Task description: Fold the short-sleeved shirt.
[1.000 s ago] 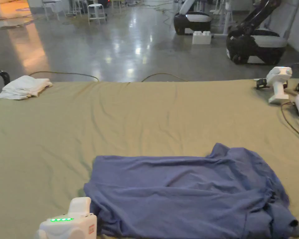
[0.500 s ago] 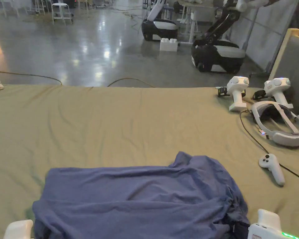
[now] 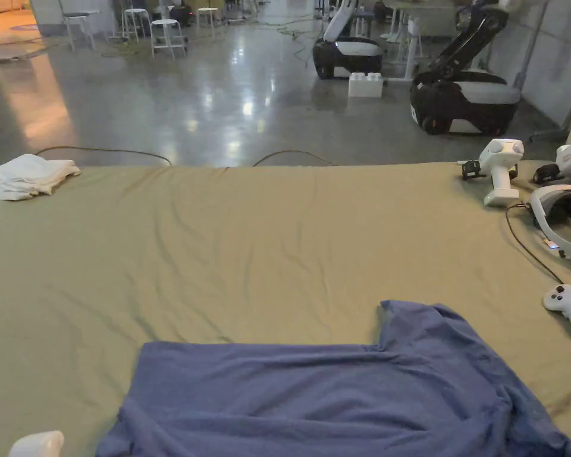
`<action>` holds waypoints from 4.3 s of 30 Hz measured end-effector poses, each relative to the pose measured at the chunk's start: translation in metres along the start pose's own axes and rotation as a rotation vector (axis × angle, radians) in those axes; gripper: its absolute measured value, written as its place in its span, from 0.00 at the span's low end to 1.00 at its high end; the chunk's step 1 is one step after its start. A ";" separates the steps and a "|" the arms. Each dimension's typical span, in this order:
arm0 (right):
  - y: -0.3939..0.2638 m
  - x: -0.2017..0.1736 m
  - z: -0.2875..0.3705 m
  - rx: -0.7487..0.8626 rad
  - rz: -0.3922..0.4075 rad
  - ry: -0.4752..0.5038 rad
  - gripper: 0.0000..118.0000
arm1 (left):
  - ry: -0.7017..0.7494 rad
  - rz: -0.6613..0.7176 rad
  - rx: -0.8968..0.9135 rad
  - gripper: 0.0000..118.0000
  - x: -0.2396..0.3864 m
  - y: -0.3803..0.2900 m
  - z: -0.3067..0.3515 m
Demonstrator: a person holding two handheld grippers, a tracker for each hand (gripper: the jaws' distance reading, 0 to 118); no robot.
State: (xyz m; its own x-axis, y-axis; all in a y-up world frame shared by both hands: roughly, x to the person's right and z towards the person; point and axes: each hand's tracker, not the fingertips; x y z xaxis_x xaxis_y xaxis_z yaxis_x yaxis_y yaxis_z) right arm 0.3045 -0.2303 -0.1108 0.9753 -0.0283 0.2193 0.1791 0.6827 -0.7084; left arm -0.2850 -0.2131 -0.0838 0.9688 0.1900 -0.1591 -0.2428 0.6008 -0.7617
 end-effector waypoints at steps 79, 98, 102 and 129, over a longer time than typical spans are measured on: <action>-0.016 -0.010 0.125 0.167 -0.083 0.272 0.00 | 0.163 -0.135 -0.149 0.13 0.050 0.135 -0.182; 0.152 -0.025 -0.192 -0.363 0.053 0.113 0.60 | 0.170 -0.198 -0.227 0.09 0.055 0.140 -0.196; 0.141 -0.034 -0.186 -0.319 0.091 0.080 0.27 | 0.171 -0.186 -0.208 0.09 0.054 0.136 -0.197; -0.042 0.043 0.046 -0.111 -0.030 0.207 0.07 | -0.090 -0.044 -0.077 0.20 -0.025 -0.055 0.009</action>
State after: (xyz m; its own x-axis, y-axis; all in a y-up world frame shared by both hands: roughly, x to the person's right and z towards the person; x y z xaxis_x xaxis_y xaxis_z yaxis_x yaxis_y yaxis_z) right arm 0.3333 -0.2269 -0.0410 0.9730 -0.2044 0.1068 0.2102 0.5953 -0.7755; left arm -0.2959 -0.2441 -0.0322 0.9693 0.2357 -0.0704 -0.1926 0.5489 -0.8134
